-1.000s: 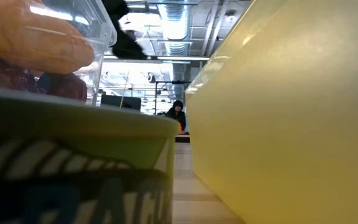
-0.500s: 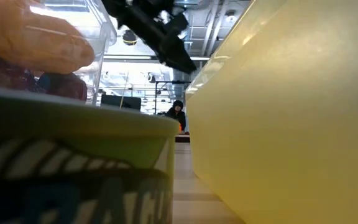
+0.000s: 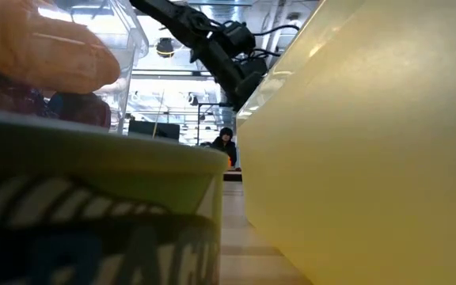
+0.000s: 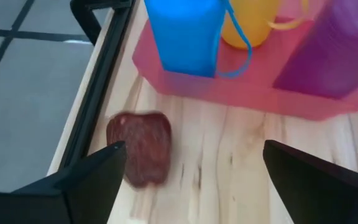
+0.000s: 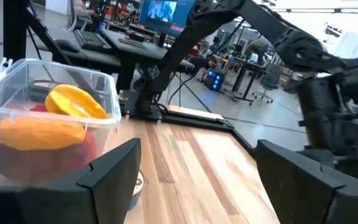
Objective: Pick & Place Food Item
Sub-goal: Put the red apple into the transparent bin
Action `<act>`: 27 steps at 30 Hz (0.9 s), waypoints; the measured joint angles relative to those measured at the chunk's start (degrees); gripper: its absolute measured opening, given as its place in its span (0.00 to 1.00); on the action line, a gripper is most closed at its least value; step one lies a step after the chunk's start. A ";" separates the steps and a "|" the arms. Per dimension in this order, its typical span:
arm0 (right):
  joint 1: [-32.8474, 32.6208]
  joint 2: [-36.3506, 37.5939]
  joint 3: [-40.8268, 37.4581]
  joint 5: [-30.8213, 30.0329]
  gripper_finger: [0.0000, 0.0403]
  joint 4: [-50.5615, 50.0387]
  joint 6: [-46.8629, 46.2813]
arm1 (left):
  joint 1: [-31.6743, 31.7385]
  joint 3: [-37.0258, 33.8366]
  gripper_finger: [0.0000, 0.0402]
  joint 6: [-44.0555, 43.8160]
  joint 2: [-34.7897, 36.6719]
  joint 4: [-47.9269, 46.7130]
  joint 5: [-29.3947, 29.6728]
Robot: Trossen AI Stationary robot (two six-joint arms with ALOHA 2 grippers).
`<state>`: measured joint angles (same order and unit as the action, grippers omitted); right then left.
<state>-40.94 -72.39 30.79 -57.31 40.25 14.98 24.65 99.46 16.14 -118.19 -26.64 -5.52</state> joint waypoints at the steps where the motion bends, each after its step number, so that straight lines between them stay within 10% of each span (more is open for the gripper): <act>1: 0.01 -0.01 0.00 0.01 0.75 -0.40 -0.24 | 0.42 1.12 0.93 -0.09 -1.01 0.30 -0.57; 27: 1.05 -0.01 0.00 -0.47 0.75 -2.53 -2.40 | 3.86 13.92 0.87 0.94 -13.42 -8.51 -1.95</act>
<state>-39.89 -72.40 30.79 -57.78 37.73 12.58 28.51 113.38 17.09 -131.61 -35.15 -7.47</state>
